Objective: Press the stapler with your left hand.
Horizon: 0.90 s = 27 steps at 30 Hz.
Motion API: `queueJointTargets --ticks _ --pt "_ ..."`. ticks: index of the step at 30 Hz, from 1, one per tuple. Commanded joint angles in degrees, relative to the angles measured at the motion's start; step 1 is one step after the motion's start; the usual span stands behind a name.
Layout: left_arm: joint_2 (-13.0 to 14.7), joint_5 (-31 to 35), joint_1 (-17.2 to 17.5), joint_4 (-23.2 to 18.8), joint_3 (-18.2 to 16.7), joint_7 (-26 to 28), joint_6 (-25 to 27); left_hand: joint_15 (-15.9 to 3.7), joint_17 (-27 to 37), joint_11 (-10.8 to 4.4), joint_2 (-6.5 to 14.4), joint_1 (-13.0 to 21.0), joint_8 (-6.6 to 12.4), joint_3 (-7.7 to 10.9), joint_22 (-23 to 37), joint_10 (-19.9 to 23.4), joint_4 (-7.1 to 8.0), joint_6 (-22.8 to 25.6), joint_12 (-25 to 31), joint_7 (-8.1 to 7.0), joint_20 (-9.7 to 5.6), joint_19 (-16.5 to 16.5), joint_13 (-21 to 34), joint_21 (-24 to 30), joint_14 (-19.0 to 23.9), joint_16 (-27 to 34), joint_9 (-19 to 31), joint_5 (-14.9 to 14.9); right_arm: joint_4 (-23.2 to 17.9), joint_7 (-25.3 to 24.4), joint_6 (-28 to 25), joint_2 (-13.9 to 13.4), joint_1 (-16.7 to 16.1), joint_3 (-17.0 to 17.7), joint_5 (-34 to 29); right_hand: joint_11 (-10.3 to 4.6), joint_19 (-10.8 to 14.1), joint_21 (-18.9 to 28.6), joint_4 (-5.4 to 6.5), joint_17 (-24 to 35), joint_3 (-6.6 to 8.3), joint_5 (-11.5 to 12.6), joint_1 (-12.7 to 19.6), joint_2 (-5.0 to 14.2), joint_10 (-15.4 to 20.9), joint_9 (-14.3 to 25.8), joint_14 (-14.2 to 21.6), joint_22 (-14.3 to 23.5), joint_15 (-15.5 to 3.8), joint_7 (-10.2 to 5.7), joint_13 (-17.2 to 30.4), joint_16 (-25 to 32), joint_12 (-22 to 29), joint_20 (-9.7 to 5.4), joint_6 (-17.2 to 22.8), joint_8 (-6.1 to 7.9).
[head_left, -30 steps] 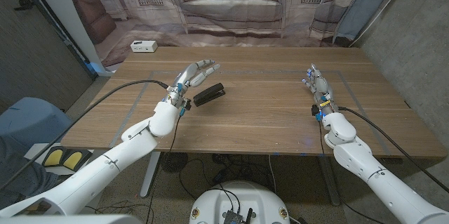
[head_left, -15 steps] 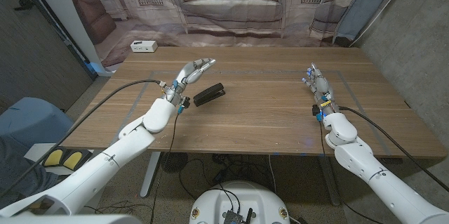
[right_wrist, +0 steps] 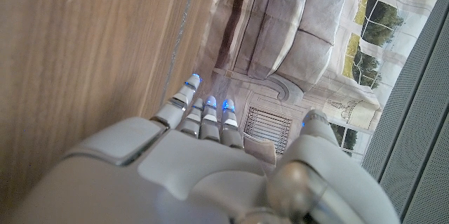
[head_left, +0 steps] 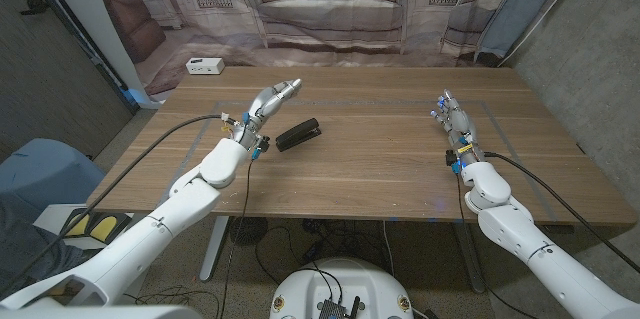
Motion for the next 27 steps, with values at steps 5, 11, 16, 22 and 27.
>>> queueJointTargets --ticks 5,11,16,22,27 --pt "-1.86 -11.59 -0.44 1.27 -1.42 -4.50 1.97 0.46 0.22 0.40 -0.46 -0.56 -0.17 -0.33 0.14 -2.43 0.03 -2.81 -0.18 0.09 -0.33 -2.09 0.14 -0.28 -2.40 0.03 0.08 0.02 -0.25 0.40 1.04 -0.05 -0.33 -0.02 -0.72 -0.02 0.51 0.22 -0.62 0.11 0.25 0.08 0.57 0.68 0.63 0.21 0.62 0.14 -0.09 0.25 0.26 0.21 0.13 -0.19 0.69 0.21" --pt "-0.65 -15.70 -0.18 -1.48 -1.92 -4.80 8.94 0.56 0.21 0.58 -0.44 -0.72 -0.23 -0.41 0.10 -3.69 0.00 -4.52 -0.18 0.32 -0.37 -3.61 0.11 -0.46 -3.87 -0.03 0.07 0.04 -0.31 -0.04 1.09 0.13 -0.67 0.03 -0.83 0.19 0.36 0.09 -0.68 0.11 0.16 0.05 0.55 0.51 0.62 0.21 0.52 0.13 -0.08 0.38 0.26 0.12 0.09 -0.26 0.96 0.28" --pt "0.11 -17.34 -0.87 -2.28 -1.82 -5.28 12.49 1.04 0.20 0.81 -0.18 -0.84 -0.35 -0.39 0.05 -5.81 -0.01 -7.04 -0.31 0.62 -0.37 -5.29 0.06 -0.50 -5.51 0.01 0.04 0.08 0.09 0.27 1.32 -0.05 -0.60 0.00 -1.07 0.18 0.34 0.02 -0.70 0.12 0.06 0.02 0.47 0.38 0.60 0.23 0.44 0.12 0.07 0.49 0.25 0.05 0.05 -0.22 1.69 0.53" --pt "-1.60 -20.00 -2.17 1.93 -1.18 -9.14 10.17 1.23 0.20 0.87 -0.06 -0.95 -0.26 -0.40 0.03 -6.85 -0.01 -8.17 -0.25 0.43 -0.46 -6.62 0.04 -0.60 -6.87 -0.07 0.02 0.08 0.28 1.26 0.95 -0.67 -0.26 -0.27 -1.20 0.00 0.31 -0.06 -0.78 0.10 0.05 0.03 0.55 0.35 0.58 0.23 0.41 0.12 0.00 -0.03 0.25 0.00 0.01 -0.24 1.51 0.40" --pt "-4.70 -19.46 -3.36 8.41 -0.69 -12.13 1.31 0.93 0.20 0.42 -0.13 -1.11 0.11 -0.50 0.01 -6.82 0.00 -8.03 0.05 0.09 -0.40 -6.84 0.01 -0.41 -6.51 0.34 0.01 0.08 0.08 1.87 0.49 -1.15 -0.04 -0.36 -1.06 -0.21 0.29 -0.11 -0.82 0.10 0.04 0.03 0.59 0.35 0.53 0.23 0.40 0.12 -0.20 -0.22 0.25 -0.03 -0.04 -0.26 1.47 0.35"
